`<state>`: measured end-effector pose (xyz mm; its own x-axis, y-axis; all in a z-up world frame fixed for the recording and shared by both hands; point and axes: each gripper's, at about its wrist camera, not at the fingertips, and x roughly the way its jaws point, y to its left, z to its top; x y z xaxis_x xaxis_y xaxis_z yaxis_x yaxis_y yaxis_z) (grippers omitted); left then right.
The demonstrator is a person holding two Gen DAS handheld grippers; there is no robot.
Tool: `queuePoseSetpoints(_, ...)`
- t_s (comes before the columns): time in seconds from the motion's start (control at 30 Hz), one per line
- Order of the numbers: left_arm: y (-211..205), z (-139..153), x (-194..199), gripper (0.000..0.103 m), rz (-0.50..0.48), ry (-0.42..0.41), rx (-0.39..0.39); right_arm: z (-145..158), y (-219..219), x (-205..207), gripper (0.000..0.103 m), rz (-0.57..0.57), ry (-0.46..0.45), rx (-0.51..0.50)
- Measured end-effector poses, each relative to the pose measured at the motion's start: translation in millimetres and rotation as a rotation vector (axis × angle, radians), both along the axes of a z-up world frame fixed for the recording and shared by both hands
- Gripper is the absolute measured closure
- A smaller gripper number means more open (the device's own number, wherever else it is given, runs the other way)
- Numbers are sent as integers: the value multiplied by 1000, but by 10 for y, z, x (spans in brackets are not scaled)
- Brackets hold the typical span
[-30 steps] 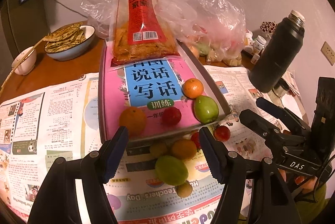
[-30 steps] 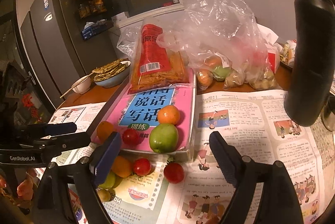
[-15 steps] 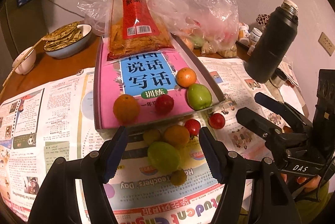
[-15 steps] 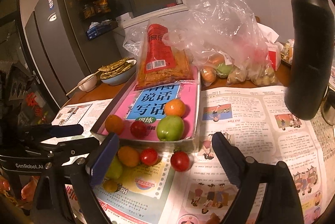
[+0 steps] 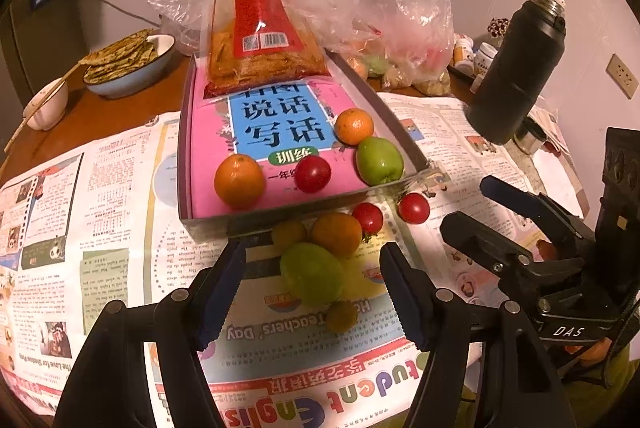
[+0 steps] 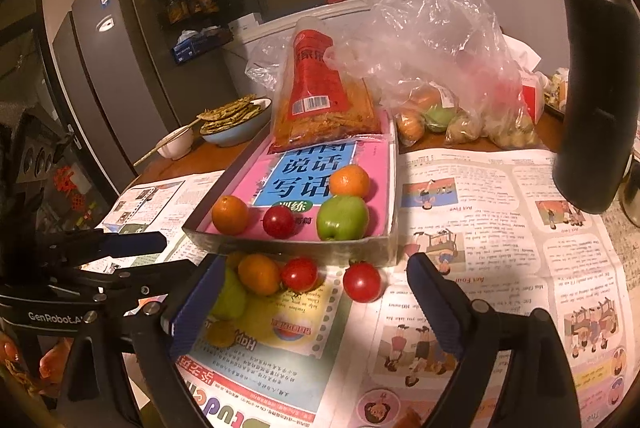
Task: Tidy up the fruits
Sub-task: 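Withdraw both open tools from the book toward the fruit on the newspaper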
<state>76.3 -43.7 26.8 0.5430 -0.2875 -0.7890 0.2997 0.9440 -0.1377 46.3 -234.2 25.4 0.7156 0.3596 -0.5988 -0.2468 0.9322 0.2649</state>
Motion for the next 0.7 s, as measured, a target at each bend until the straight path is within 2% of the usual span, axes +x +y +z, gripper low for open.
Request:
queuePoseSetpoints(0.1,19,-1,-16,32,7,3,4,1,2,-12,10,0,0,-3)
queuePoseSetpoints(0.2,49,5,-34,32,8,0,3,2,2,-27,5,1,-1,0)
queuePoseSetpoints(0.7,155,-191,-40,32,8,63,5,-214,216,-220,5,71,43,-51)
